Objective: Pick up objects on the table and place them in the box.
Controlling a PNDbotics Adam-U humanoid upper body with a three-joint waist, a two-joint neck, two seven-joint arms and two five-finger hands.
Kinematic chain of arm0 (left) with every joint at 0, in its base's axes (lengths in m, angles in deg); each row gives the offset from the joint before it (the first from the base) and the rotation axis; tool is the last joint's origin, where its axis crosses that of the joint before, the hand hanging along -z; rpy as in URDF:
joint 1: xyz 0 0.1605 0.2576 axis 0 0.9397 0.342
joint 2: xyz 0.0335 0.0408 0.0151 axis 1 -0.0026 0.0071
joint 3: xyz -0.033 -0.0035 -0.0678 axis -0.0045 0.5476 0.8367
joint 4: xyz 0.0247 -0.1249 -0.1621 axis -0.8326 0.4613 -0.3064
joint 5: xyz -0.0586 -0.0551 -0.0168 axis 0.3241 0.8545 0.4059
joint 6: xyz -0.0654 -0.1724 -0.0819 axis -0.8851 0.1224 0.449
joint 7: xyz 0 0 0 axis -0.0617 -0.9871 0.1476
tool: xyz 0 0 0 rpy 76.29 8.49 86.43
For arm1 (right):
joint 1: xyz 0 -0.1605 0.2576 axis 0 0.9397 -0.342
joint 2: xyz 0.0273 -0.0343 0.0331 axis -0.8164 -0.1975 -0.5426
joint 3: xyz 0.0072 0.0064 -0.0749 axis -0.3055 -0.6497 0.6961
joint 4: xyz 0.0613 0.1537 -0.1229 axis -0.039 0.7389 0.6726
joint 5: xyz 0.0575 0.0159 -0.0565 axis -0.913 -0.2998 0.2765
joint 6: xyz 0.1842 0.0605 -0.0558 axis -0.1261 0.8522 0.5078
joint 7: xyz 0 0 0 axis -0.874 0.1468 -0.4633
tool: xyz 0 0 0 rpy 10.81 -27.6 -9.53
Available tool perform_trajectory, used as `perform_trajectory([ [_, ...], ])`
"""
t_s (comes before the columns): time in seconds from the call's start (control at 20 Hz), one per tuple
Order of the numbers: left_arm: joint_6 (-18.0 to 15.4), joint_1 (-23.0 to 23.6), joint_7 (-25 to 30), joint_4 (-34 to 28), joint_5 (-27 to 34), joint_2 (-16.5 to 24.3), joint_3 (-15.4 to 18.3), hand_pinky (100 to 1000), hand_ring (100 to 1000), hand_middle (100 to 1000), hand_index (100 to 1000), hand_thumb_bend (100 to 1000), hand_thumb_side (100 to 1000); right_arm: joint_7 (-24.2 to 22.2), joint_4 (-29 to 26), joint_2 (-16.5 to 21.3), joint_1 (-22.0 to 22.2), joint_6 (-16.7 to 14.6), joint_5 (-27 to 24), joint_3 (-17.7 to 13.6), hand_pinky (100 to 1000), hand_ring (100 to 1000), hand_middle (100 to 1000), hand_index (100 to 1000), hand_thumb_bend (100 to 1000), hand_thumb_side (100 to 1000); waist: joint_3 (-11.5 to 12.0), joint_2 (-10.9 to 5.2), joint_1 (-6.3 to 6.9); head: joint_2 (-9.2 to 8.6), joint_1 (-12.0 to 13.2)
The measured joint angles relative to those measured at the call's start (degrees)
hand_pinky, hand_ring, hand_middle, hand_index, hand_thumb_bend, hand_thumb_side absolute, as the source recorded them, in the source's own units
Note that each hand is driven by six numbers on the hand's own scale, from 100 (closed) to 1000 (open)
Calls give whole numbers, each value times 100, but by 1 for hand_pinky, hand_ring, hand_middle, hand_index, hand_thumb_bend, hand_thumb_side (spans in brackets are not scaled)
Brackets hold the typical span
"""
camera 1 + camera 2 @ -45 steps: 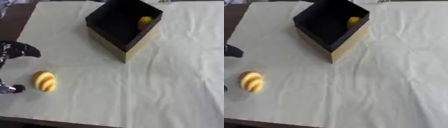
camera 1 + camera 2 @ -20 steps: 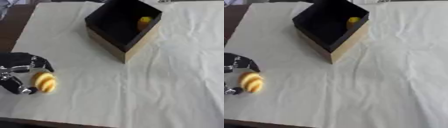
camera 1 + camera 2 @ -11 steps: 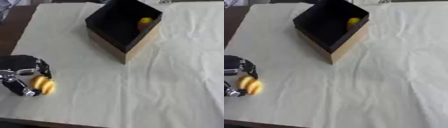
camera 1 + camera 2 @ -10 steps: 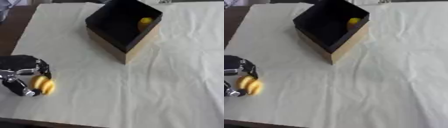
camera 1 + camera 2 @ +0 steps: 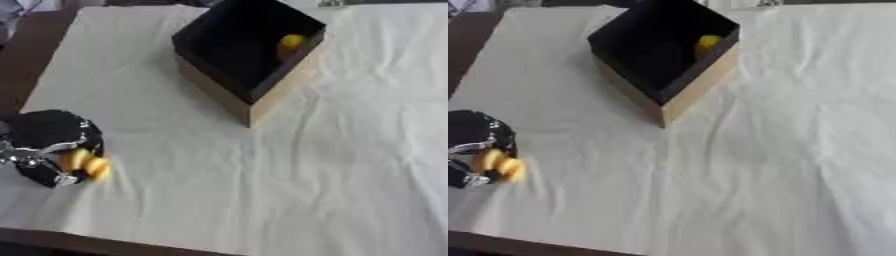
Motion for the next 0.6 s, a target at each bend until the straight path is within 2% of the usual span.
perform_trajectory([
  [0.2, 15, 41, -58, -181, -16, 0, 28, 534, 446, 362, 462, 258, 100, 1, 0, 0, 40, 0, -1, 0, 932, 912, 674, 805, 100, 368, 0, -1, 0, 0, -7],
  [0.35, 36, -24, -36, -609, 38, 31, 170, 545, 452, 369, 473, 254, 100, 3, 0, 0, 48, -2, -1, -1, 932, 912, 673, 805, 100, 365, 6, -2, 2, 0, -36],
  [0.6, 127, -625, 53, -1413, 447, 227, 534, 554, 445, 370, 488, 207, 100, 17, 0, 6, 74, -16, -1, -2, 930, 910, 674, 805, 100, 349, 31, -45, 43, 0, -109],
])
